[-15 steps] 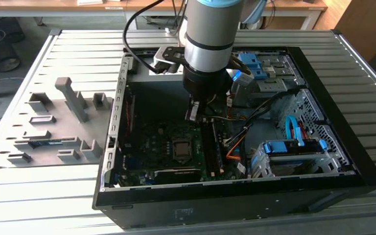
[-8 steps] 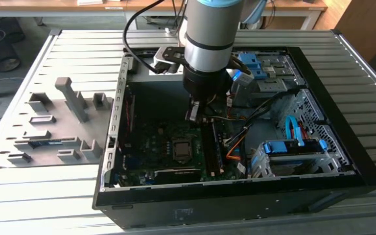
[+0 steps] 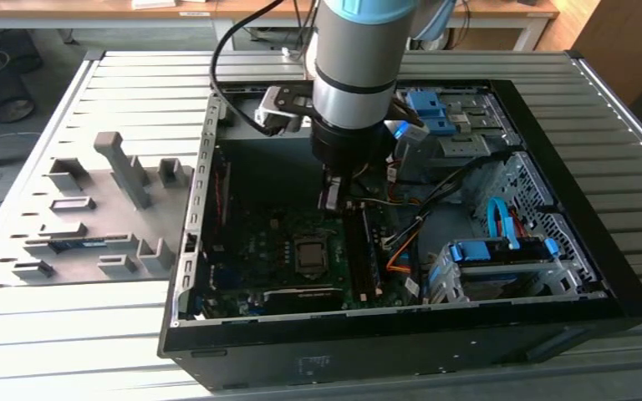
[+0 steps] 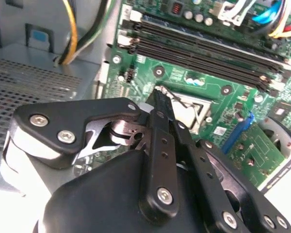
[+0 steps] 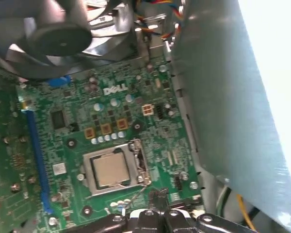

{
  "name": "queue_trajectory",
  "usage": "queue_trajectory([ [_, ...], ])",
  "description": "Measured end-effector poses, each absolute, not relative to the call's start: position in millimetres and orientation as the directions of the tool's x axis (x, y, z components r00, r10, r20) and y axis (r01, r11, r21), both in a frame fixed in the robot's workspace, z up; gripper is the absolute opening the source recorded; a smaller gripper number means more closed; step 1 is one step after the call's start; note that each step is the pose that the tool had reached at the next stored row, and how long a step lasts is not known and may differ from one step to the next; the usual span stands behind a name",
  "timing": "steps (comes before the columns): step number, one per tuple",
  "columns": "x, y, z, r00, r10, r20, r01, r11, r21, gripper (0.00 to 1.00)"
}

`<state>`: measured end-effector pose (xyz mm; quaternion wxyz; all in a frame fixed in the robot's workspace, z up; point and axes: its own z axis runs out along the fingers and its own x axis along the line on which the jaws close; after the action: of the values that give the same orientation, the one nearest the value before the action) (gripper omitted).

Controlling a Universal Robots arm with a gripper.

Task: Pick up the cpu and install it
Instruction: 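Install the first cpu locking lever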

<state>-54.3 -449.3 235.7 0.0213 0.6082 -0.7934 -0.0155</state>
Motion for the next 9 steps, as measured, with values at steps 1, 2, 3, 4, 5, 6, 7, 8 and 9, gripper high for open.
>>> queue_trajectory([
  [1, -54.8, -452.3, 235.3, -0.259, -0.966, 0.015, -0.964, 0.259, 0.051, 0.1],
  [2, -54.9, -454.5, 234.8, -0.257, -0.966, 0.015, -0.965, 0.258, 0.051, 0.1],
  [3, -54.9, -455.3, 234.2, -0.253, -0.967, 0.015, -0.966, 0.254, 0.051, 0.1],
  [4, -54.9, -455.2, 233.6, -0.242, -0.97, 0.014, -0.969, 0.243, 0.051, 0.1],
  [5, -54.9, -455.3, 233.1, -0.227, -0.974, 0.015, -0.972, 0.228, 0.051, 0.1],
  [6, -54.9, -455.3, 232.6, -0.213, -0.977, 0.015, -0.976, 0.213, 0.051, 0.1],
  [7, -54.9, -455.4, 232.2, -0.2, -0.98, 0.015, -0.978, 0.2, 0.051, 0.1],
  [8, -54.9, -455.6, 231.9, -0.189, -0.982, 0.015, -0.981, 0.19, 0.051, 0.1],
  [9, -55.0, -456.0, 231.5, -0.181, -0.983, 0.015, -0.982, 0.182, 0.051, 0.1],
])
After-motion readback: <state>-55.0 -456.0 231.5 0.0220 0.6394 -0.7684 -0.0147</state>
